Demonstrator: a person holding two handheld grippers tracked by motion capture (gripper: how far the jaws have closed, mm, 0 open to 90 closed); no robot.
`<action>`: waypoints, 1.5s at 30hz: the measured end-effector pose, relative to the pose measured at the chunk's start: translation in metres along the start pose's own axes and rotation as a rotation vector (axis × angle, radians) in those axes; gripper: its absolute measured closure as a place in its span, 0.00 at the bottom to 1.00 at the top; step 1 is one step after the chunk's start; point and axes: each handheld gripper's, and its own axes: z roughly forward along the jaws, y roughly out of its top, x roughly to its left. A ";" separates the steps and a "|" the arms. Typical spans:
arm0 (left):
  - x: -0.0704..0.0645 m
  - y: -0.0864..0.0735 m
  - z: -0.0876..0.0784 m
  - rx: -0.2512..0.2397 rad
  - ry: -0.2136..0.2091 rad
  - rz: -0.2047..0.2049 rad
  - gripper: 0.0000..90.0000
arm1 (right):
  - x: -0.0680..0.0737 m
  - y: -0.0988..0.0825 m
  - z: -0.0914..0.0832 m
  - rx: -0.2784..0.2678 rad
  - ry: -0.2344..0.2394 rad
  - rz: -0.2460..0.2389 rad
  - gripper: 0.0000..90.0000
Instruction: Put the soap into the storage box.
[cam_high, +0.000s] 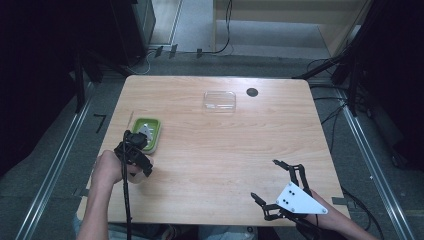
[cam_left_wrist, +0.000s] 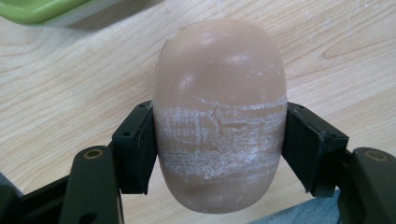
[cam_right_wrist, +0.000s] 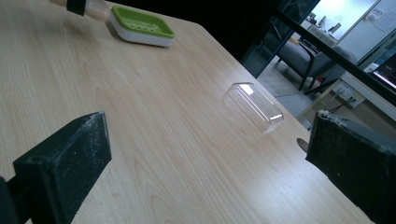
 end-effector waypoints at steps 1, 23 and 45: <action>0.000 0.001 -0.001 0.003 0.001 0.002 0.37 | 0.000 0.000 0.000 0.000 0.001 0.000 0.00; 0.007 0.017 -0.020 0.016 0.001 0.017 0.37 | 0.000 0.000 0.000 -0.001 0.000 0.001 0.00; 0.015 0.040 -0.044 0.010 0.023 0.019 0.37 | -0.001 0.000 0.000 -0.004 -0.001 0.003 0.00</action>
